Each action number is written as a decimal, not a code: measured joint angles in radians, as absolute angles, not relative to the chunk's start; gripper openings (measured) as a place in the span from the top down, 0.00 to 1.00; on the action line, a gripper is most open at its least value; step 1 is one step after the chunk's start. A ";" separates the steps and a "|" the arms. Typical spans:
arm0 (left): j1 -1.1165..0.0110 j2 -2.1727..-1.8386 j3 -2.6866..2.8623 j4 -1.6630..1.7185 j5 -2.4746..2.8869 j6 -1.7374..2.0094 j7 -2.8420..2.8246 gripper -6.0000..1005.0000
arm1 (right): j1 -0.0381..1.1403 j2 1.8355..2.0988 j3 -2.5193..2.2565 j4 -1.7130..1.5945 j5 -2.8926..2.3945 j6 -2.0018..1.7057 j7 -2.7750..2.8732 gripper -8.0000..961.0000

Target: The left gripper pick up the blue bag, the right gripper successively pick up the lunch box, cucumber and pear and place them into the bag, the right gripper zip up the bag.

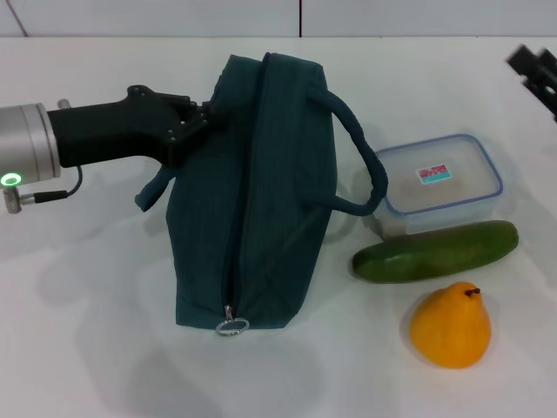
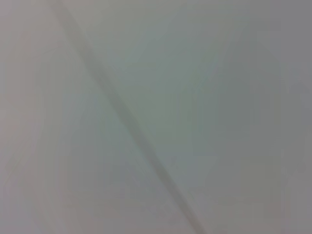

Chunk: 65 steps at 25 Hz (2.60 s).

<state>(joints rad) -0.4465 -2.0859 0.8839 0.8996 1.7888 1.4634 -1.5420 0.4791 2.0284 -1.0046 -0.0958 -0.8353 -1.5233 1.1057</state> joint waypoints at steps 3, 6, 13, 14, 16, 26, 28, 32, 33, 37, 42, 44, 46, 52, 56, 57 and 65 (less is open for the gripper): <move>-0.446 -2.086 0.889 0.898 1.787 1.463 -1.516 0.95 | 0.473 2.028 -1.002 -0.002 -0.746 -1.526 1.107 0.19; -0.448 -2.085 0.889 0.891 1.787 1.462 -1.497 0.95 | 0.468 2.028 -1.000 0.063 -0.697 -1.525 1.120 0.20; -0.458 -2.086 0.909 0.890 1.790 1.461 -1.494 0.95 | 0.455 2.028 -0.944 0.154 -0.695 -1.513 1.170 0.20; -0.458 -2.086 0.913 0.889 1.790 1.461 -1.492 0.95 | 0.455 2.028 -0.936 0.161 -0.698 -1.510 1.181 0.20; -0.458 -2.086 0.918 0.889 1.791 1.461 -1.488 0.95 | 0.455 2.028 -0.932 0.165 -0.715 -1.491 1.206 0.21; -0.463 -2.089 0.931 0.882 1.784 1.460 -1.490 0.95 | 0.480 2.028 -0.757 0.194 -0.945 -1.335 1.224 0.21; -0.468 -2.089 0.931 0.865 1.784 1.460 -1.488 0.95 | 0.494 2.028 -0.626 0.208 -1.084 -1.299 1.218 0.22; -0.478 -2.089 0.941 0.842 1.784 1.460 -1.483 0.95 | 0.504 2.028 -0.528 0.217 -1.195 -1.283 1.212 0.22; -0.479 -2.089 0.942 0.837 1.784 1.460 -1.480 0.95 | 0.505 2.028 -0.503 0.218 -1.221 -1.281 1.211 0.22; -0.484 -2.089 0.943 0.825 1.784 1.460 -1.470 0.95 | 0.513 2.028 -0.483 0.223 -1.249 -1.272 1.215 0.22; -0.484 -2.089 0.952 0.825 1.784 1.461 -1.470 0.95 | 0.522 2.028 -0.481 0.232 -1.264 -1.267 1.214 0.23; -0.485 -2.089 0.954 0.825 1.784 1.461 -1.470 0.95 | 0.527 2.028 -0.480 0.234 -1.265 -1.273 1.218 0.23; -0.485 -2.089 0.955 0.825 1.784 1.461 -1.470 0.95 | 0.529 2.028 -0.480 0.235 -1.265 -1.276 1.219 0.23; -0.485 -2.089 0.954 0.825 1.784 1.461 -1.469 0.95 | 0.542 2.028 -0.481 0.231 -1.282 -1.292 1.259 0.24; -0.485 -2.088 0.954 0.825 1.788 1.460 -1.469 0.94 | 0.543 2.028 -0.480 0.223 -1.291 -1.293 1.282 0.24; -0.485 -2.088 0.955 0.824 1.790 1.460 -1.469 0.94 | 0.543 2.028 -0.479 0.223 -1.292 -1.293 1.283 0.24; -0.485 -2.088 0.956 0.824 1.793 1.460 -1.464 0.94 | 0.549 2.028 -0.478 0.219 -1.292 -1.291 1.302 0.25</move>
<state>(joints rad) -0.4847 -2.0877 0.9557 0.8237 1.7927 1.4603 -1.4643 0.5492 2.0279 -0.4785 0.2193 -1.2916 -1.2906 1.3017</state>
